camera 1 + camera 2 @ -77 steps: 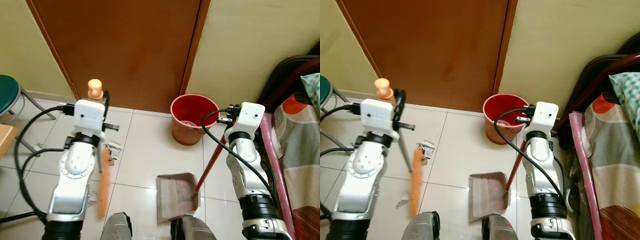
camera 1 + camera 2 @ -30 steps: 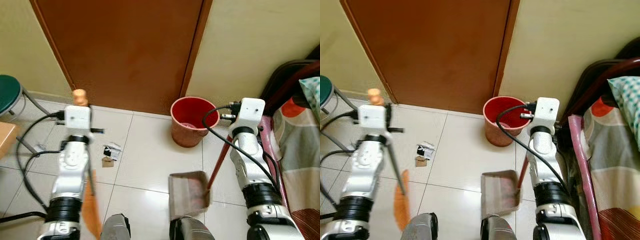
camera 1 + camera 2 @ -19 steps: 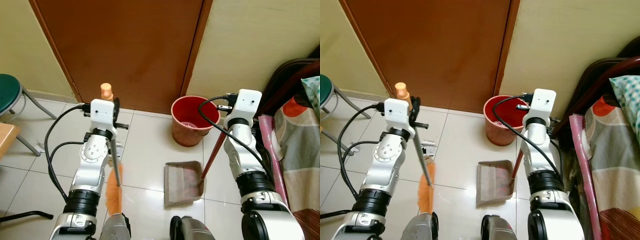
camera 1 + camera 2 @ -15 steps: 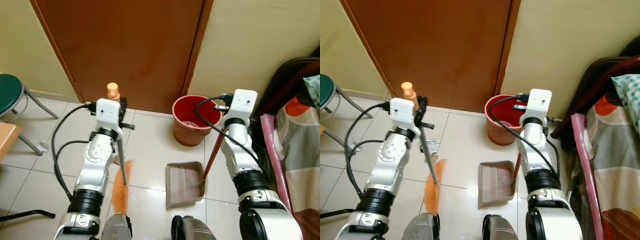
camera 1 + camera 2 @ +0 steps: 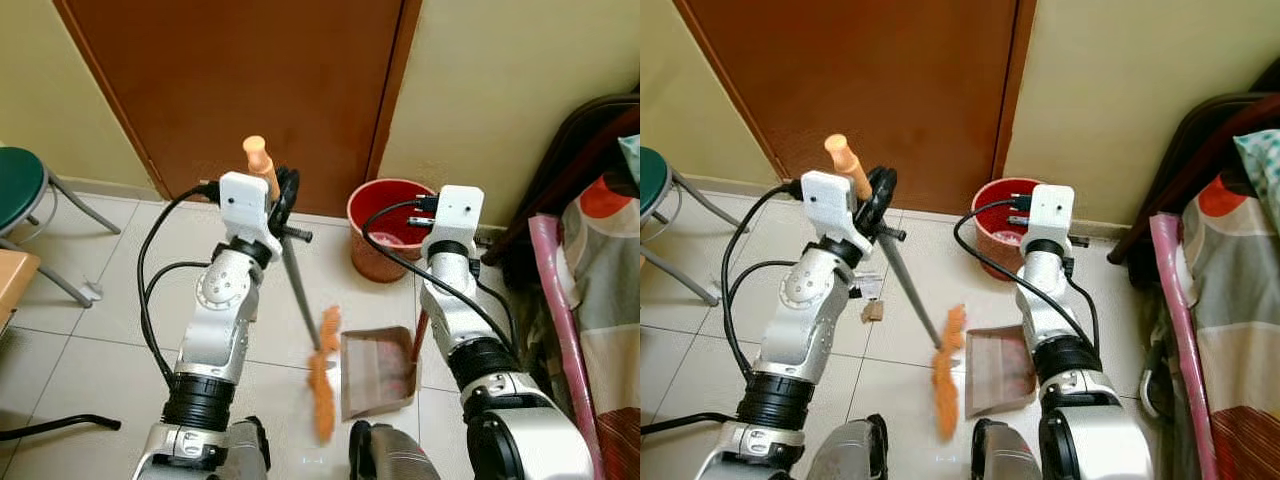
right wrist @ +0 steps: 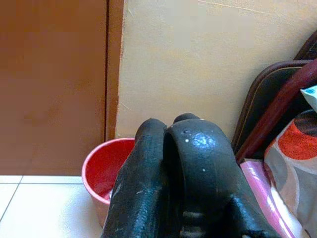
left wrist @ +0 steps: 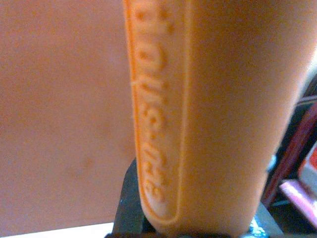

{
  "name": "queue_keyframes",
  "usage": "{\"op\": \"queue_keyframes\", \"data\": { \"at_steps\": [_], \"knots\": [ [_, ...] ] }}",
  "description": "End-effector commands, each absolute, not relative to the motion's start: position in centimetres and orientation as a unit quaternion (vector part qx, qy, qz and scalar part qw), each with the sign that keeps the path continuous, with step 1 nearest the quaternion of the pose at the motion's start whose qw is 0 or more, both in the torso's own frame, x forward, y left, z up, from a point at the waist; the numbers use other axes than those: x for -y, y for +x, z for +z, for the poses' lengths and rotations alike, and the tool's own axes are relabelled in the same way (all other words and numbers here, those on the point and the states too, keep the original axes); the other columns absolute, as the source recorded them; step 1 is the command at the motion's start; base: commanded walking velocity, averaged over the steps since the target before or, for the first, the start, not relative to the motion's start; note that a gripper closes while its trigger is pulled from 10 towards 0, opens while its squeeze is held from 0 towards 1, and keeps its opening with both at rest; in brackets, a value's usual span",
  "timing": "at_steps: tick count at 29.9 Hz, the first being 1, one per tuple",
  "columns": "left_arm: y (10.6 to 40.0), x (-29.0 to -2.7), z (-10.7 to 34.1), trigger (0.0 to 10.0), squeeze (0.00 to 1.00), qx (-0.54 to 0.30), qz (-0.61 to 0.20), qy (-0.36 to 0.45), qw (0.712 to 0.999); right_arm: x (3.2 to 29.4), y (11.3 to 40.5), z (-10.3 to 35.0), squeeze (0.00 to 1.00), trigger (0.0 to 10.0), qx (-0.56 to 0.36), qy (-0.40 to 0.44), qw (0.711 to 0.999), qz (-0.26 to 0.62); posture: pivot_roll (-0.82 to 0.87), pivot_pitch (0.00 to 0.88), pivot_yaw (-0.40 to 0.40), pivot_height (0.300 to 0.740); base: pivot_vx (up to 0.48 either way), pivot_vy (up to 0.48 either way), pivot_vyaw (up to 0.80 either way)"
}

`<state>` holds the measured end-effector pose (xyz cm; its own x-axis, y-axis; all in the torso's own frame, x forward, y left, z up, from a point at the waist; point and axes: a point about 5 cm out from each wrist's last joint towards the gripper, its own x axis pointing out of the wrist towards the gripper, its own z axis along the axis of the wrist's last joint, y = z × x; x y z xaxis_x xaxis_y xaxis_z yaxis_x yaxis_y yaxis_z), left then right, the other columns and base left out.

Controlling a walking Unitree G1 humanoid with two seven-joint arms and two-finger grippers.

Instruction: Sweep floor

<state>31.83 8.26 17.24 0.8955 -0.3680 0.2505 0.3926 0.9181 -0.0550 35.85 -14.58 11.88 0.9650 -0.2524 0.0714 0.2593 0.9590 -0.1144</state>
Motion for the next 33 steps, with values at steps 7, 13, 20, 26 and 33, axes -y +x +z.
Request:
{"op": "queue_keyframes", "data": {
  "at_steps": [7,13,20,26,33],
  "knots": [
    [31.7,-7.3,20.0,10.0,0.0,0.142,-0.205,-0.126,0.96,13.8,36.3,12.7,0.0,10.0,0.051,-0.074,0.989,-0.118,0.08,0.241,0.006,0.74,0.0,0.0,0.0],
    [31.7,-6.9,21.4,10.0,0.0,0.143,-0.207,-0.167,0.953,13.7,36.6,12.8,0.0,10.0,0.051,-0.076,0.989,-0.117,0.08,0.228,0.003,0.74,0.0,0.0,0.0],
    [31.9,-7.8,23.7,10.0,0.0,0.176,-0.187,-0.184,0.949,14.1,36.9,12.9,0.0,10.0,0.046,-0.058,0.99,-0.12,0.08,0.206,-0.007,0.74,0.0,0.0,0.0],
    [32.4,-11.0,25.8,10.0,0.0,0.233,-0.142,-0.127,0.954,15.3,37.2,13.0,0.0,10.0,0.031,-0.02,0.99,-0.139,0.08,0.179,-0.015,0.74,0.0,0.0,0.0],
    [32.5,-13.9,27.6,10.0,0.0,0.267,-0.11,-0.091,0.953,16.4,37.0,12.9,0.0,10.0,0.031,-0.023,0.988,-0.147,0.08,0.162,-0.021,0.74,0.0,0.0,0.0]
  ]
}}
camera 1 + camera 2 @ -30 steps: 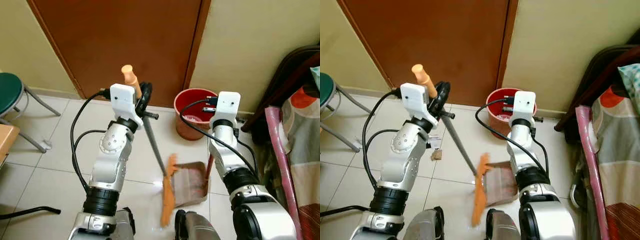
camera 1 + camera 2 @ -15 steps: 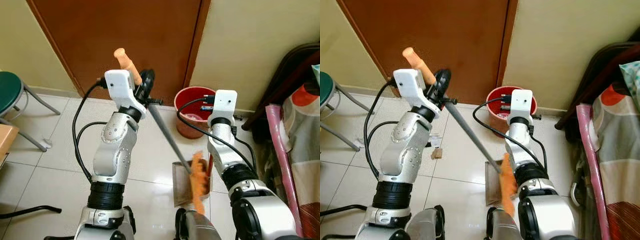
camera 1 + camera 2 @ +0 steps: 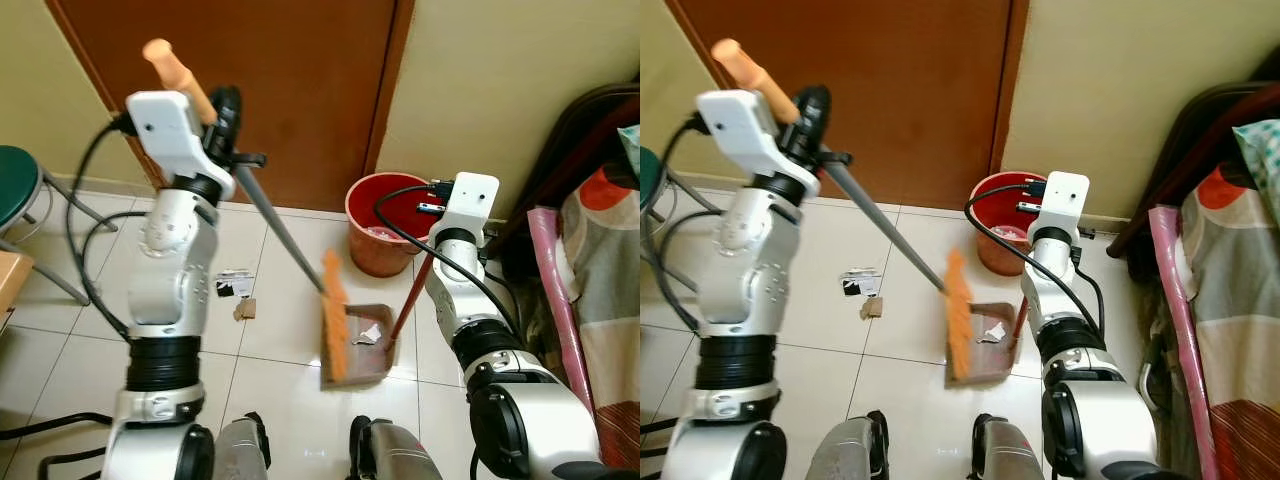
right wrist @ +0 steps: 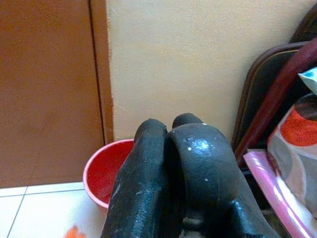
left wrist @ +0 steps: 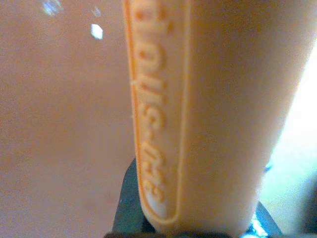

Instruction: Sweep floor

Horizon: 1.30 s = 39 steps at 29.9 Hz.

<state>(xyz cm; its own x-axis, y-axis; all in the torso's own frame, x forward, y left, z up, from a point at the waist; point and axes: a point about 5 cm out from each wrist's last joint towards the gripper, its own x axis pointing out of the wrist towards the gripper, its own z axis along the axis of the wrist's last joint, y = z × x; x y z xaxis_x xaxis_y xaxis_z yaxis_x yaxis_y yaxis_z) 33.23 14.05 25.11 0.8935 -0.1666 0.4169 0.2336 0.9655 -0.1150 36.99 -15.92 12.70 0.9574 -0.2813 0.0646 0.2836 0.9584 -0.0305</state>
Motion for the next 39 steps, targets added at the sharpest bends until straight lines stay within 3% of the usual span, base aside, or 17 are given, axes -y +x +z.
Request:
{"op": "queue_keyframes", "data": {
  "at_steps": [1,7,11,23,34,39],
  "knots": [
    [32.5,-14.5,28.0,10.0,0.0,0.272,-0.102,-0.085,0.953,16.7,37.0,12.8,0.0,10.0,0.029,-0.024,0.988,-0.148,0.08,0.158,-0.023,0.74,0.0,0.0,0.0],
    [32.0,-16.5,28.1,10.0,0.0,0.274,-0.087,-0.047,0.957,17.4,36.9,12.7,0.0,10.0,0.026,-0.024,0.988,-0.148,0.08,0.147,-0.03,0.74,0.0,0.0,0.0],
    [31.4,-17.7,24.7,10.0,0.0,0.228,-0.079,-0.016,0.97,17.6,37.0,13.4,0.0,10.0,0.035,0.01,0.991,-0.127,0.08,0.143,-0.035,0.74,0.0,0.0,0.0],
    [29.9,-17.0,18.6,10.0,0.0,0.159,-0.103,0.063,0.98,17.8,38.4,19.6,0.0,10.0,0.095,0.075,0.988,-0.1,0.05,0.131,-0.052,0.74,0.0,0.0,0.0],
    [29.4,-17.1,16.4,10.0,0.0,0.126,-0.094,0.056,0.986,15.5,39.7,23.5,0.0,10.0,0.12,0.135,0.982,-0.055,0.12,0.118,-0.028,0.74,0.0,0.0,0.0],
    [29.3,-16.2,15.8,10.0,0.0,0.129,-0.1,0.06,0.985,14.9,40.1,25.4,0.0,10.0,0.122,0.167,0.978,-0.029,0.16,0.11,-0.061,0.74,0.0,0.0,0.0]
  ]
}}
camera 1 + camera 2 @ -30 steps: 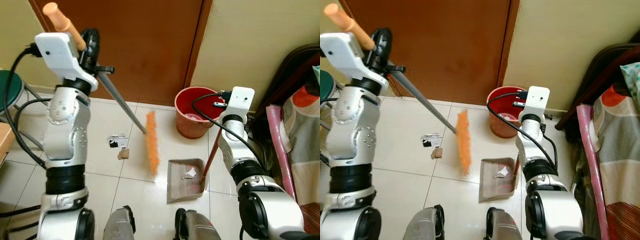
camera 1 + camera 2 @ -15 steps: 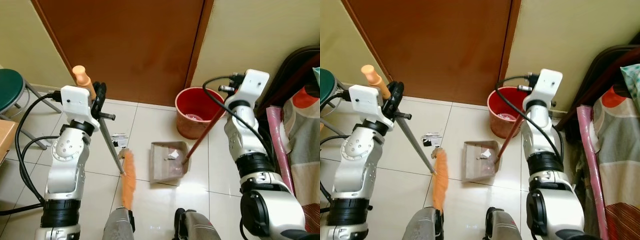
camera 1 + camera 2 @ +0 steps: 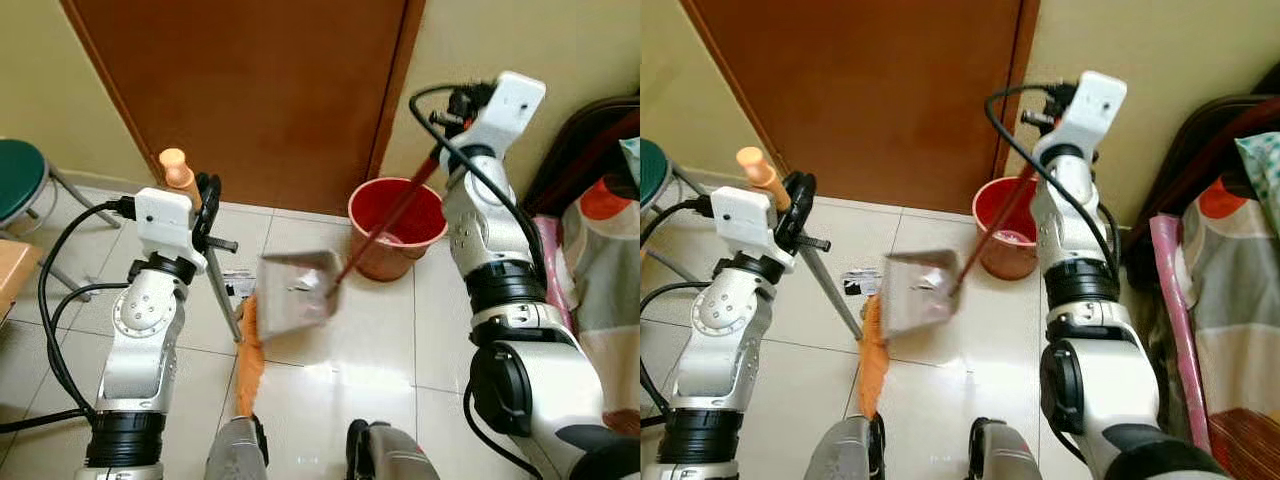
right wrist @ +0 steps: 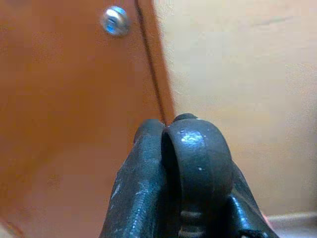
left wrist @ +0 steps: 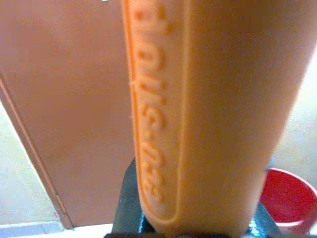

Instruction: Sweep floor

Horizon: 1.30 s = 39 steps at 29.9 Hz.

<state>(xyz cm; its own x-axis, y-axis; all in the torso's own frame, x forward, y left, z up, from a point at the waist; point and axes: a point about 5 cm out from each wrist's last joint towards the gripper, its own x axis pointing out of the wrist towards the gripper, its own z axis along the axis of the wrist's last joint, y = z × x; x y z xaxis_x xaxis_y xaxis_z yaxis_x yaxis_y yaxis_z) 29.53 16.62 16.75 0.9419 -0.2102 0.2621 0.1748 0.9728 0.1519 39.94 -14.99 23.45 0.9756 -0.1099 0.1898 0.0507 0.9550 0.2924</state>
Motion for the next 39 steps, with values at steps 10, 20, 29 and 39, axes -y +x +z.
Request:
{"op": "queue_keyframes", "data": {
  "at_steps": [10,20,29,39],
  "knots": [
    [29.3,-14.6,15.1,10.0,0.0,0.125,-0.114,0.051,0.984,14.9,41.0,30.7,0.0,10.0,0.166,0.191,0.967,-0.008,0.13,0.093,-0.073,0.74,0.0,0.0,0.0],
    [29.0,-14.1,14.8,10.0,0.0,0.121,-0.116,0.037,0.985,17.1,40.2,36.5,0.0,10.0,0.27,0.17,0.948,-0.013,0.05,0.115,-0.054,0.74,0.0,0.0,0.0],
    [29.2,-12.8,14.9,10.0,0.0,0.124,-0.147,0.039,0.981,16.7,37.9,39.9,0.0,10.0,0.412,-0.017,0.911,0.025,0.05,0.133,-0.032,0.74,0.0,0.0,0.0],
    [28.6,-12.6,14.6,10.0,0.0,0.119,-0.154,0.037,0.98,16.8,37.3,39.0,0.0,10.0,0.44,-0.121,0.89,0.008,0.05,0.146,-0.029,0.74,0.0,0.0,0.0]
  ]
}}
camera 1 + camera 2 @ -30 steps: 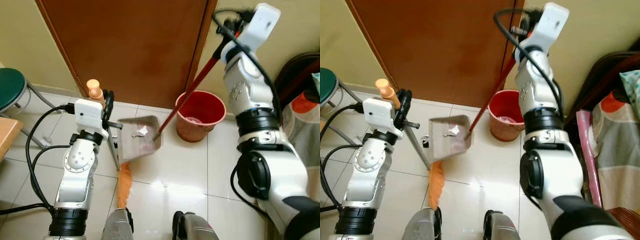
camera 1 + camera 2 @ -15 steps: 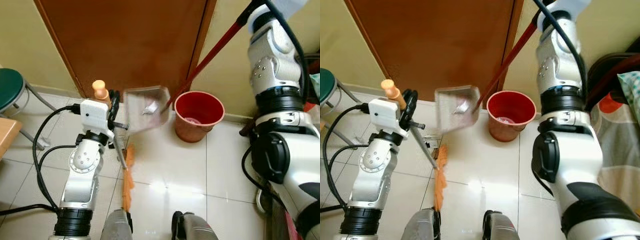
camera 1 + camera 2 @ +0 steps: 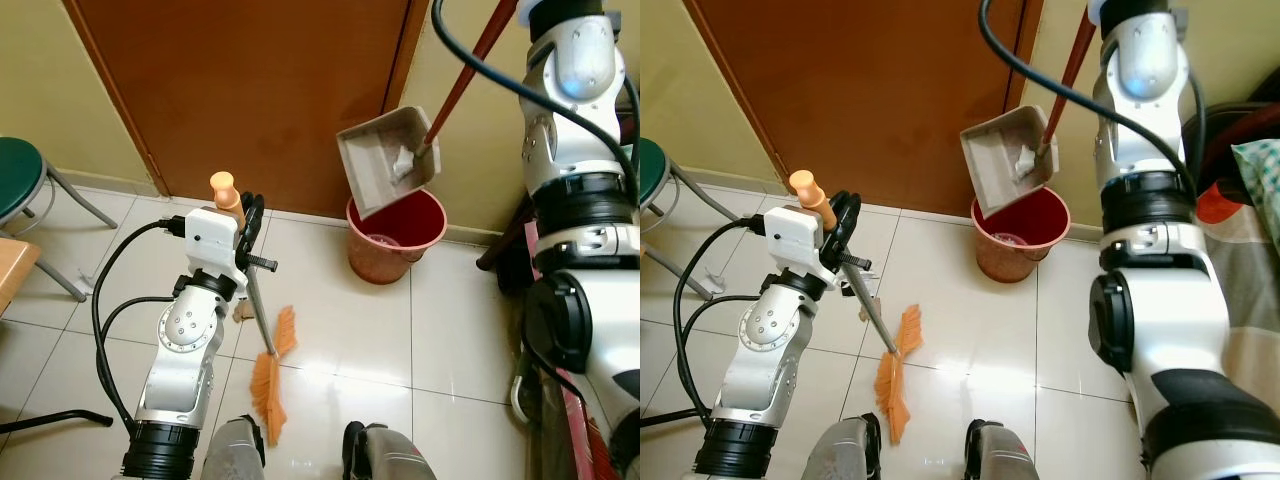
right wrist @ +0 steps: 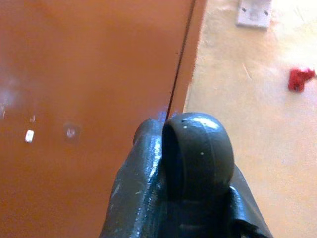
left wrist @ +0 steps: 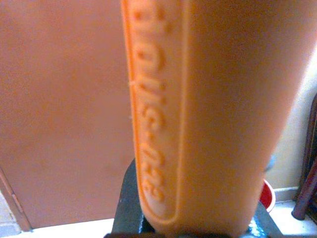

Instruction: Sweep floor

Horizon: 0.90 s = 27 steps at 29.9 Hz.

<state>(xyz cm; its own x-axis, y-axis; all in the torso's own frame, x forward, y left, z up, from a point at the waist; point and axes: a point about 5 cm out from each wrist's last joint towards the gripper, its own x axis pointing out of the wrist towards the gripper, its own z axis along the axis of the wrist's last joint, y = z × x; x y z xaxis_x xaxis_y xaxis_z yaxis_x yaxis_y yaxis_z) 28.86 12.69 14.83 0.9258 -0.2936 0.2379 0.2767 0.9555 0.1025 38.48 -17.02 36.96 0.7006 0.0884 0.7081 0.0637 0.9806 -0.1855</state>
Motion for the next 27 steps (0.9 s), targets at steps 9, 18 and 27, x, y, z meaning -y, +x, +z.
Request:
{"op": "queue_keyframes", "data": {
  "at_steps": [9,18,27],
  "knots": [
    [28.7,-12.8,14.7,10.0,0.0,0.119,-0.152,0.038,0.98,14.1,37.0,34.1,0.0,10.0,0.434,-0.245,0.862,0.089,0.05,0.148,-0.028,0.74,0.0,0.0,0.0],
    [28.7,-12.9,14.8,10.0,0.0,0.12,-0.15,0.041,0.98,11.5,36.1,30.1,0.0,10.0,0.424,-0.277,0.846,0.165,0.06,0.15,-0.028,0.74,0.0,0.0,0.0],
    [29.0,-13.0,15.1,10.0,0.0,0.127,-0.142,0.046,0.981,9.1,34.6,33.2,0.0,10.0,0.487,-0.24,0.821,0.175,0.06,0.139,-0.032,0.74,0.0,0.0,0.0]
  ]
}}
